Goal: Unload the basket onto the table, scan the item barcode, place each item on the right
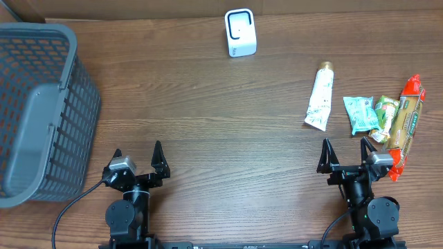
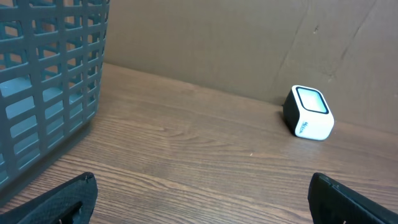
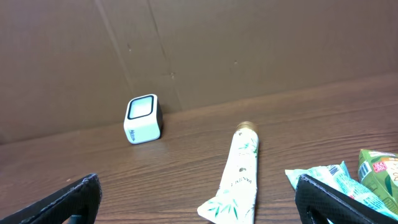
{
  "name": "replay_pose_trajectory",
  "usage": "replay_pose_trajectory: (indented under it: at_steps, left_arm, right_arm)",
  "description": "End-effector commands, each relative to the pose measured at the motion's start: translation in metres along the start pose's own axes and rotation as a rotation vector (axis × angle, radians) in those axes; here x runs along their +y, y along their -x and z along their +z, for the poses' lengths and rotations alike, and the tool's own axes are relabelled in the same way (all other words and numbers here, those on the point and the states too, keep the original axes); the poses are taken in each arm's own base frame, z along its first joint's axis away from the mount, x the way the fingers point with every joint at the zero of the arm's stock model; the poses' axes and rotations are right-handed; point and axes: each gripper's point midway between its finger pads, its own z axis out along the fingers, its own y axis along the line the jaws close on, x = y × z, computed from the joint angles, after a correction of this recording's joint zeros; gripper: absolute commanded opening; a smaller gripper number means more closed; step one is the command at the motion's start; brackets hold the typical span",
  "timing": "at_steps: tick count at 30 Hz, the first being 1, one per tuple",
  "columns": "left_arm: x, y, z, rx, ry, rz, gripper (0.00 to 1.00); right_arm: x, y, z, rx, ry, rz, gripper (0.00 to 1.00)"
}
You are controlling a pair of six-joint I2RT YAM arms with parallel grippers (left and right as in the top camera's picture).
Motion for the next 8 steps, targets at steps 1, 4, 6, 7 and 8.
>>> replay_pose_trajectory:
  at_steps: [1,4,6,7,8]
  left_arm:
    - [-0.0002,0.0009,-0.0003,-0.008,0.001,-0.01,1.0]
    - [-0.0002,0.0009,-0.0003,-0.008,0.001,-0.01,1.0]
    - [-0.0002,0.0008,-0.0003,-0.008,0.001,-0.01,1.0]
    - [-0.0002,0.0008,-0.0003,-0.008,0.001,-0.01,1.0]
    - [-0.0002,0.0009,-0.0003,-0.008,0.001,-0.01,1.0]
  right_arm:
    - [-0.0002,-0.001,-0.0001,-0.007,0.0,-0.008,1.0]
    - [-0.0002,-0.001,-0.0001,-0.007,0.0,-0.008,1.0]
    - [-0.0002,-0.001,-0.0001,-0.007,0.0,-0.008,1.0]
    - [-0.0002,-0.001,-0.0001,-0.007,0.0,-0.008,1.0]
    - [-0.0002,-0.001,-0.0001,-0.007,0.0,-0.008,1.0]
